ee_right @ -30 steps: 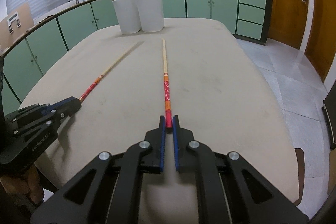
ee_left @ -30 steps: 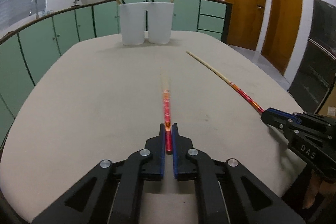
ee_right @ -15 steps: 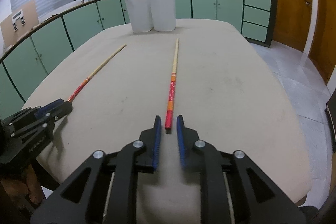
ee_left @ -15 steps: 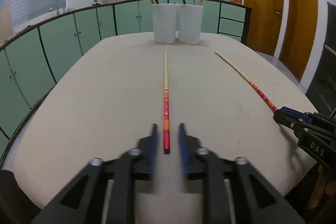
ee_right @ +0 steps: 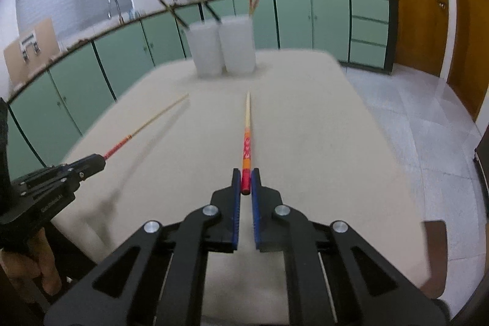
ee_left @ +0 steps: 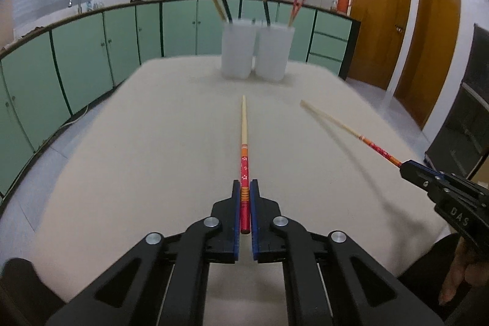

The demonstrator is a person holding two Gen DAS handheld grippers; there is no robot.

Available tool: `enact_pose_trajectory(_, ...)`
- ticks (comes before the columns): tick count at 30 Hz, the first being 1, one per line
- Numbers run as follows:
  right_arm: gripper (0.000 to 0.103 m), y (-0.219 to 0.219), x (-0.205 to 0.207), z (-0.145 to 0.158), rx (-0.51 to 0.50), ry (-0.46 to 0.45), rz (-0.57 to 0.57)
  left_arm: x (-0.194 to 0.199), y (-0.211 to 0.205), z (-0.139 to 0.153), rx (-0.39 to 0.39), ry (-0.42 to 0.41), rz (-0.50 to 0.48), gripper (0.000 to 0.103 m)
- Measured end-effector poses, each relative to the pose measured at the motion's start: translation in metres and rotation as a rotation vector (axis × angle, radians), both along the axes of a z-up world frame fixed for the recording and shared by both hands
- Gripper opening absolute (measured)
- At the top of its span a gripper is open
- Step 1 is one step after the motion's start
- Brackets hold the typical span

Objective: Organize utensils
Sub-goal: 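Grasp a red-patterned chopstick with the right tool while the left tool grasps the other, then lift both red-patterned chopsticks and carry them toward the white holder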

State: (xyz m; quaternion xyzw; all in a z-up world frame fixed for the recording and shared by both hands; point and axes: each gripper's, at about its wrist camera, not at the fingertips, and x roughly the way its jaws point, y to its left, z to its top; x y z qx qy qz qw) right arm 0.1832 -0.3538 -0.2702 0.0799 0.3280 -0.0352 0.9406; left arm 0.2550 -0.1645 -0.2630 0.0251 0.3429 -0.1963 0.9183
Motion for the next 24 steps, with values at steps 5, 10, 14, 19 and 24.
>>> enact_pose_trajectory(5,0.006,0.005,-0.012,0.063,-0.033,-0.075,0.034,-0.004,0.015,0.046,-0.024,-0.040,-0.014,0.006)
enact_pose_trajectory(10,0.006,0.004,-0.012,0.119,-0.062,-0.127,0.065,0.001,0.024,0.079,-0.023,-0.020,-0.043,0.006)
enact_pose_trajectory(14,0.006,-0.001,-0.006,0.128,-0.064,-0.150,0.086,0.001,0.036,0.075,-0.021,-0.031,-0.029,0.006)
enact_pose_trajectory(19,0.010,-0.009,-0.011,0.051,0.004,-0.048,0.035,0.001,0.045,0.062,-0.082,-0.028,-0.007,0.006)
enact_pose_trajectory(24,0.025,0.003,-0.028,-0.032,0.045,0.127,0.006,0.008,0.042,0.071,-0.070,-0.055,-0.013,0.006)
